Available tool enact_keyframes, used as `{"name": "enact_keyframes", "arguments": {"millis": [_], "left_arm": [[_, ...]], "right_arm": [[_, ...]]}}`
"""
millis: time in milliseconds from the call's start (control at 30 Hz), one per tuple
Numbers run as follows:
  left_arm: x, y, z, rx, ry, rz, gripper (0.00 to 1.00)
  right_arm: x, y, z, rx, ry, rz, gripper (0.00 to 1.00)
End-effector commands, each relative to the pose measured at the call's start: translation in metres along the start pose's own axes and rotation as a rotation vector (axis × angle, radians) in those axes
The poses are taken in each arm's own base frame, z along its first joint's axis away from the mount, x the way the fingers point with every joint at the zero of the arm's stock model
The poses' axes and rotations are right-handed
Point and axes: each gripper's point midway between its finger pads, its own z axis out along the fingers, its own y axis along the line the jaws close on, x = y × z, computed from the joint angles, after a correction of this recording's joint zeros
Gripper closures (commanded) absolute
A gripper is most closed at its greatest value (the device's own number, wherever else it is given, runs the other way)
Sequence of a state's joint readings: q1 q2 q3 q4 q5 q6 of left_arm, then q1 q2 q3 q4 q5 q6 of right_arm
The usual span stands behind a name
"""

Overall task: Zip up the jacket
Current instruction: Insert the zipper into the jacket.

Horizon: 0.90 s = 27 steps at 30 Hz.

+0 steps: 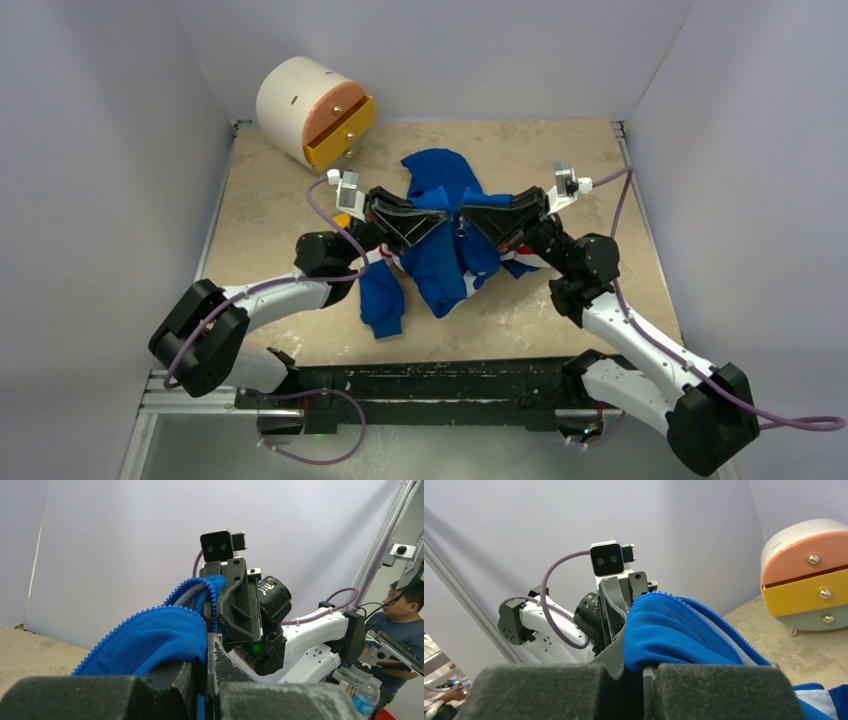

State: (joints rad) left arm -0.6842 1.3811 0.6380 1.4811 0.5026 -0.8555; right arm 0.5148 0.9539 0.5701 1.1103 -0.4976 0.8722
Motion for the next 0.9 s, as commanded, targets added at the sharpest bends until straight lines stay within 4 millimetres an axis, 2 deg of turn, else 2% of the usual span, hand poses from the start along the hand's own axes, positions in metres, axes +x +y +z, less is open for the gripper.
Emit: {"name": "enact_keyframes", "arguments": {"millis": [0, 167, 867], "left_arm": [[-0.055, -0.061, 0.01, 0.229, -0.178, 0.136, 1.0], [-0.057, -0.066, 0.01, 0.243, -0.18, 0.141, 1.0], [-0.067, -0.061, 0.006, 0.189, -0.24, 0.165, 1.0]], "right_arm": [[-0.024, 0.026, 0.009, -0.1, -0.055, -0.038, 1.0], [-0.021, 0.022, 0.01, -0.091, -0.048, -0.018, 1.0], [-0.019, 0.032, 0.007, -0.137, -0.03, 0.003, 1.0]]}}
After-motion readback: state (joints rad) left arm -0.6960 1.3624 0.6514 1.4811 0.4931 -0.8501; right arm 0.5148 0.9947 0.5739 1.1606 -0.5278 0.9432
